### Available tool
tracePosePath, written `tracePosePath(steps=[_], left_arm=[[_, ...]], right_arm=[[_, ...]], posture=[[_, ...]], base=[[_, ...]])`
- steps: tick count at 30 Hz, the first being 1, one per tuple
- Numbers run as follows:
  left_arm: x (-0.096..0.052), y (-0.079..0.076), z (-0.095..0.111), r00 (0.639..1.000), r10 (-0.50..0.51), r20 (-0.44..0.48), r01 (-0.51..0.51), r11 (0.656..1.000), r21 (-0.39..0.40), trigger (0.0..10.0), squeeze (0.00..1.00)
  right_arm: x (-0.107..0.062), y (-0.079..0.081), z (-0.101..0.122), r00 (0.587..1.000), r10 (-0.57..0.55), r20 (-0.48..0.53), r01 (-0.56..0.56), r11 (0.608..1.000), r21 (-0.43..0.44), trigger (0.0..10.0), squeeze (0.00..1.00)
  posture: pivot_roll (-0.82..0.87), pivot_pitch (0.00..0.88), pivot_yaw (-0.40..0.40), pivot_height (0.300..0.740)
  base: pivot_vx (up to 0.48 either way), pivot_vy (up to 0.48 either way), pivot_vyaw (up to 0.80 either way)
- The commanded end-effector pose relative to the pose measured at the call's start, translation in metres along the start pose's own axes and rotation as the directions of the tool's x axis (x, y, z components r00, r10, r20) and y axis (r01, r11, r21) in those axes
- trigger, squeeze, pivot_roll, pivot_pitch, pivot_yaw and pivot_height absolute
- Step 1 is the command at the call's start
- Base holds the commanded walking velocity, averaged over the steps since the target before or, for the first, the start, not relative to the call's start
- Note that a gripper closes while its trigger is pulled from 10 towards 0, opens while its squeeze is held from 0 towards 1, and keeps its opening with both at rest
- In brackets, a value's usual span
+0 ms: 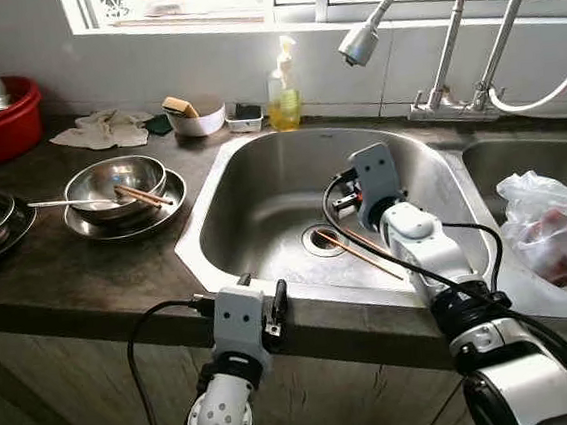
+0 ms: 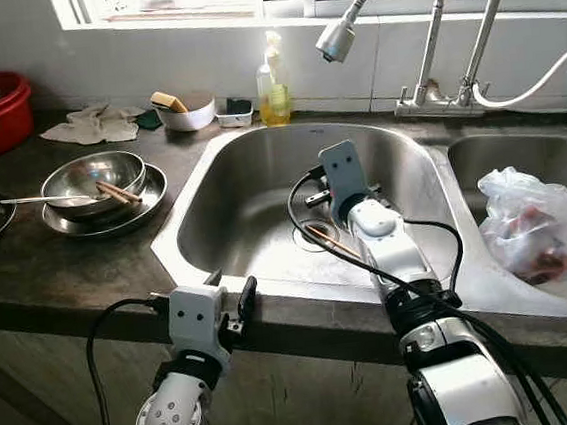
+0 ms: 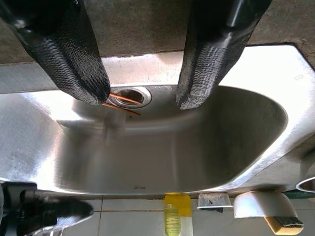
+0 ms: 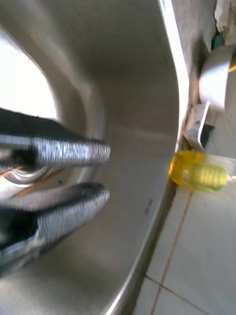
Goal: Kitchen organization
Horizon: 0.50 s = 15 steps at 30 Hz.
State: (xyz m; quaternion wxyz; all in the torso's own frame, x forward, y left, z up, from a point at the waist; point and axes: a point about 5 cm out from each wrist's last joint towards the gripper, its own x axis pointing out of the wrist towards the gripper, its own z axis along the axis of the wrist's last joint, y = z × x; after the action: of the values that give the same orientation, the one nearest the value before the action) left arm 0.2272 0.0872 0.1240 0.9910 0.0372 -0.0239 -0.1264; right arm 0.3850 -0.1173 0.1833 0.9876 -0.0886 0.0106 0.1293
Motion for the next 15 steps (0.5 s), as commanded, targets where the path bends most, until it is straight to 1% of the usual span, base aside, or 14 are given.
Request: tracePosePath(steps=[1,5,10,11,12,14,15], left_arm=[[-0.0004,-0.0008,0.0035,1.0,0.004,0.004,-0.004,1.0,0.004,10.0,0.0],[-0.0002,-0.0002,0.0029,1.0,0.003,0.0,-0.003,1.0,0.006,10.0,0.0],[0.0002,-0.0004,0.0028,1.0,0.001,0.001,-0.001,1.0,0.007,10.0,0.0],[0.0007,-0.0007,0.0033,1.0,0.0,0.003,0.0,1.0,0.007,10.0,0.0],[0.0009,-0.0006,0.0034,1.0,0.0,0.004,0.0,1.0,0.007,10.0,0.0],[0.0011,-0.0005,0.0034,1.0,0.0,0.004,0.0,1.0,0.008,10.0,0.0],[0.0013,-0.0001,0.0034,1.0,0.001,0.004,-0.001,1.0,0.008,10.0,0.0]], right_arm=[[-0.0008,-0.0008,-0.0058,1.0,-0.003,-0.012,0.003,1.0,0.009,10.0,1.0],[-0.0036,-0.0022,-0.0073,1.0,-0.015,0.001,0.015,0.999,0.04,10.0,1.0],[-0.0061,-0.0019,-0.0091,1.0,-0.02,0.005,0.02,0.999,0.042,10.0,1.0],[-0.0077,-0.0022,-0.0072,0.999,-0.029,0.027,0.028,0.999,0.042,10.0,1.0],[-0.0088,-0.0023,-0.0059,0.999,-0.032,0.041,0.031,0.999,0.042,10.0,0.5],[-0.0094,-0.0024,-0.0049,0.998,-0.034,0.049,0.032,0.999,0.043,10.0,0.5],[-0.0108,-0.0026,-0.0032,0.997,-0.038,0.064,0.035,0.998,0.047,10.0,0.0]], posture=[[0.11,0.021,-0.075,0.74],[0.11,0.019,-0.072,0.74],[0.11,0.017,-0.069,0.74],[0.11,0.015,-0.069,0.74],[0.11,0.014,-0.067,0.74],[0.11,0.014,-0.067,0.74],[0.11,0.011,-0.067,0.74]], base=[[0.0,0.0,0.0],[0.0,0.0,0.0],[0.0,0.0,0.0],[0.0,0.0,0.0],[0.0,0.0,0.0],[0.0,0.0,0.0],[0.0,0.0,0.0]])
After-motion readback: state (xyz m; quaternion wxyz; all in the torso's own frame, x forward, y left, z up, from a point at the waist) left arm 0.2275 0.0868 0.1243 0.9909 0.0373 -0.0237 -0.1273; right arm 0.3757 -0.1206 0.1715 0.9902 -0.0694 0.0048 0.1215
